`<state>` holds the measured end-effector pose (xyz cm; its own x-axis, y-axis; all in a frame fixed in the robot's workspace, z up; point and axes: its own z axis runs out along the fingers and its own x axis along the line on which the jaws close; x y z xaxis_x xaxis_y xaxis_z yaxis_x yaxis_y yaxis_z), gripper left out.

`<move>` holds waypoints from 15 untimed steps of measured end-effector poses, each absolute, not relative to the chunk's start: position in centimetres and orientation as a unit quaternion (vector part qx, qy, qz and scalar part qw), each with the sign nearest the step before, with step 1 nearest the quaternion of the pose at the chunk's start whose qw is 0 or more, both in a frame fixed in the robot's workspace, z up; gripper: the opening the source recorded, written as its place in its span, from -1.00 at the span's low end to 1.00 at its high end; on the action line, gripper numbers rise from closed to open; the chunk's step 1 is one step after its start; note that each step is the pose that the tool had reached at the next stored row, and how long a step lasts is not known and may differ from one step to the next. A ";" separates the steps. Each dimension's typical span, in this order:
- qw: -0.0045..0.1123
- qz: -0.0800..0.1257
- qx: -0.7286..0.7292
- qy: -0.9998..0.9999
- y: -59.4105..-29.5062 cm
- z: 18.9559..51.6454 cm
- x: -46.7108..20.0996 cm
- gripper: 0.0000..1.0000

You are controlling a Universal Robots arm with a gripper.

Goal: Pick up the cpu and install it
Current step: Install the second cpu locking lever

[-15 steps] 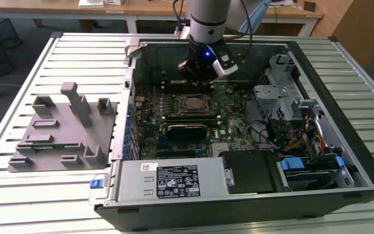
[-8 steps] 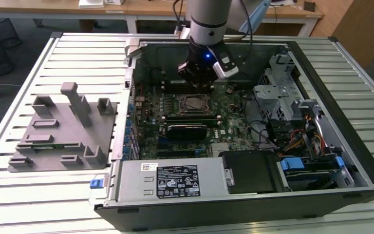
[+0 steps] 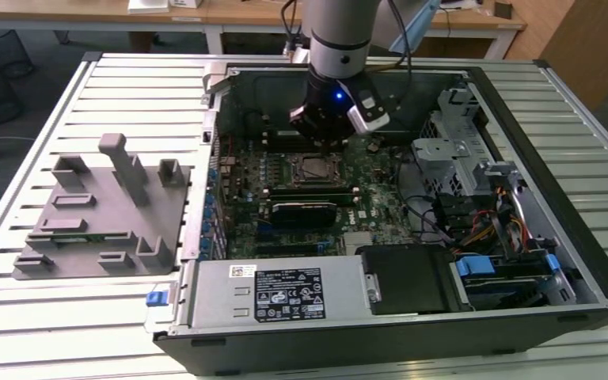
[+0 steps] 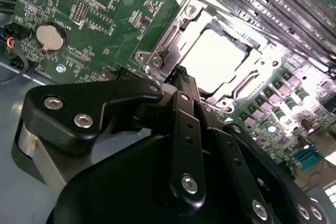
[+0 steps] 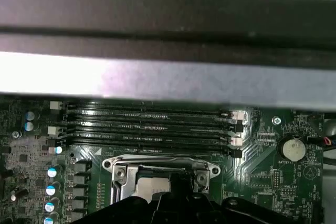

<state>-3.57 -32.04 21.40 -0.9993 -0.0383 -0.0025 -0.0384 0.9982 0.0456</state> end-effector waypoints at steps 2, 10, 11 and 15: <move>0.001 0.023 -0.019 1.000 -32.1 21.4 -3.6 -0.79; 0.001 0.023 -0.019 1.000 -32.1 22.5 -3.6 -0.79; 0.001 0.023 -0.019 1.000 -32.1 22.8 -3.6 -0.79; 0.001 0.023 -0.019 1.000 -32.1 23.1 -3.6 -0.79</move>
